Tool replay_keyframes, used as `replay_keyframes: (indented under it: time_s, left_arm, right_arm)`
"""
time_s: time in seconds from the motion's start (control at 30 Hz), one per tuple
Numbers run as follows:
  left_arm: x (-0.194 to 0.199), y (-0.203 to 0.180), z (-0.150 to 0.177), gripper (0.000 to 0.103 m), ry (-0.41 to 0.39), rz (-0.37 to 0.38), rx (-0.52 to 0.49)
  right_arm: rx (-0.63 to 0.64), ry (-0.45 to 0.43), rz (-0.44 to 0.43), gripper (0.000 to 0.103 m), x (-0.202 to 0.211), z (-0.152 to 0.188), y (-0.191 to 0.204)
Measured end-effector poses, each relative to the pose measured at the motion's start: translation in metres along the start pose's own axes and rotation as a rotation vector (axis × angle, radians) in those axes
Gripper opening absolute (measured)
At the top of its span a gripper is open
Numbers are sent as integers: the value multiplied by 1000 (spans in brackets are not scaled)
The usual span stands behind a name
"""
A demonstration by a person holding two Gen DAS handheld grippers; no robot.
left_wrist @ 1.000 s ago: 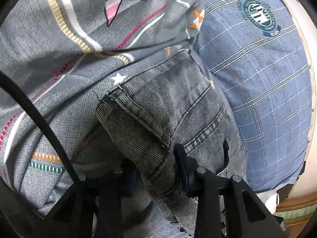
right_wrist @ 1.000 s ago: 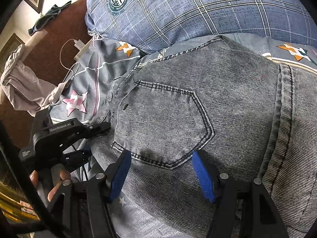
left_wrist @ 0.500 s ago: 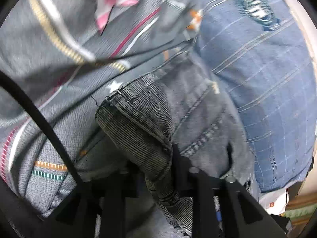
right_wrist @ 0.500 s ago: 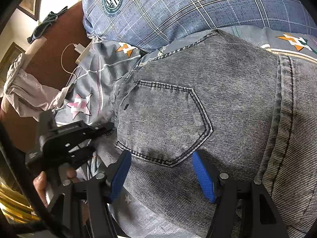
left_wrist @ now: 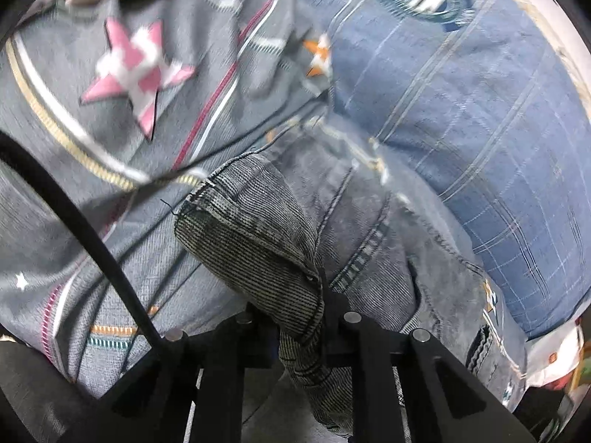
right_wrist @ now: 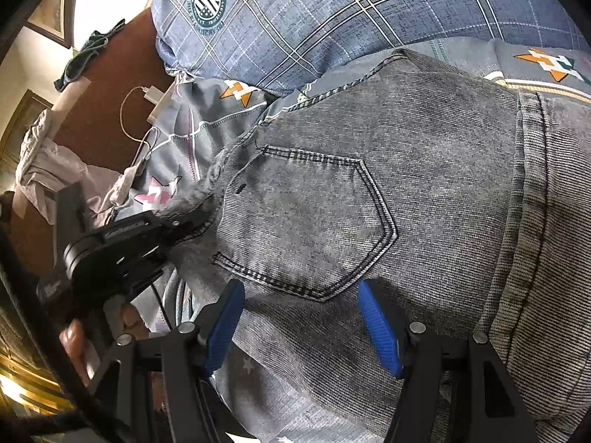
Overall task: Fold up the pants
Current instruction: 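Hold the folded edge with the left tool while the right tool rests on the pocket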
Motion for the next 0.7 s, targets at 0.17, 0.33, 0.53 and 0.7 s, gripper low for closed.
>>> replay_keyframes:
  time_s: [0.17, 0.33, 0.53, 0.7]
  left_arm:
    - [-25, 14, 2, 19, 96, 32, 43]
    - [-24, 13, 2, 19, 89, 33, 12]
    - [-20, 11, 2, 18, 31, 41, -31]
    - [-8, 1, 0, 16, -37, -7, -124]
  right_arm:
    - [-35, -1, -42, 68, 2, -3, 0]
    - [-38, 1, -54, 68, 2, -2, -1]
    - [-22, 4, -34, 68, -1, -1, 2]
    - [-49, 2, -68, 68, 3, -3, -1]
Point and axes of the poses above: each gripper's, at about its wrist camera, not at the fingertips, and x roughly against the way its jaws point, y to its left, z to its underside, the point moved 10 cm from there along -x, roughly the way its jaws point, and after that the axes turned 1 degree about y, right-handed, at the moved point
